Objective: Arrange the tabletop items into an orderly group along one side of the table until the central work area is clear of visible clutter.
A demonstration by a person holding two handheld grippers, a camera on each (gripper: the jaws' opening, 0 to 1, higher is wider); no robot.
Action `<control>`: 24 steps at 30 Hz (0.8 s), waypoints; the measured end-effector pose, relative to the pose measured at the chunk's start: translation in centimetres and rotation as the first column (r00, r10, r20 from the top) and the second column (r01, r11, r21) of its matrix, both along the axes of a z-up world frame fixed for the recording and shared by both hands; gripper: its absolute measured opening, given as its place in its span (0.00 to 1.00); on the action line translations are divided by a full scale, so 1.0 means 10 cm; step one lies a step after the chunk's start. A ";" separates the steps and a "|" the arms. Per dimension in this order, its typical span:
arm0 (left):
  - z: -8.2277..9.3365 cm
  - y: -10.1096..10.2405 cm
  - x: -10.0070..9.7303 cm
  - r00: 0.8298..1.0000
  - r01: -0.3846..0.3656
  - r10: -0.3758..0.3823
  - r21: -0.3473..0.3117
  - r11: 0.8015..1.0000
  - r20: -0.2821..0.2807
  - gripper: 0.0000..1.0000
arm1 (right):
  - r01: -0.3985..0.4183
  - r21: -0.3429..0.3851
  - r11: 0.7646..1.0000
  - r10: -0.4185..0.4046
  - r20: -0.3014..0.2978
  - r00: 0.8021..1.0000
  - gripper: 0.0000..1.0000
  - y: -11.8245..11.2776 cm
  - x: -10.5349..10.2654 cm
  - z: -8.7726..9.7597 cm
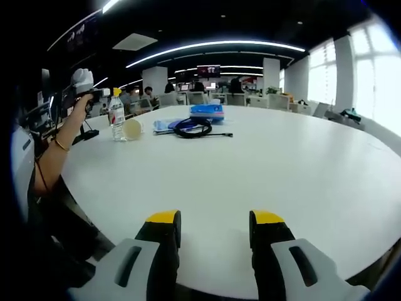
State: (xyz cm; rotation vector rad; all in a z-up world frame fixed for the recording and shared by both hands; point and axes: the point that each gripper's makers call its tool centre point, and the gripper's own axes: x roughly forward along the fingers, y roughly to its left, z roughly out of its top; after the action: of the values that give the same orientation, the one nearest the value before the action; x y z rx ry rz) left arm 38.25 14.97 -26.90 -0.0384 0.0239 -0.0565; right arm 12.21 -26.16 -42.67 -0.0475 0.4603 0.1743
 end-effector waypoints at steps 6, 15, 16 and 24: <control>0.01 0.09 0.06 1.000 0.013 -0.013 -0.017 1.000 -0.013 0.20 | -0.003 -0.001 1.000 0.003 -0.001 1.000 0.41 0.05 0.04 0.01; 0.02 0.25 0.18 0.999 0.016 -0.017 -0.012 1.000 -0.030 0.20 | -0.009 -0.008 1.000 0.009 -0.004 1.000 0.41 0.14 0.13 0.03; 0.02 0.27 0.20 0.999 0.015 -0.016 -0.010 1.000 -0.032 0.20 | -0.009 -0.013 1.000 0.009 -0.011 1.000 0.41 0.14 0.14 0.02; 0.10 0.31 0.36 0.998 0.052 -0.053 -0.012 0.999 -0.034 0.13 | -0.008 -0.021 1.000 0.007 -0.021 1.000 0.41 0.18 0.22 0.00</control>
State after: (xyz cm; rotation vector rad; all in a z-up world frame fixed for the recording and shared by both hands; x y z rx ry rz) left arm 41.80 18.09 -25.86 -0.0502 0.0588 -0.1084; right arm 14.43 -24.31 -42.63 -0.0684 0.4832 0.1776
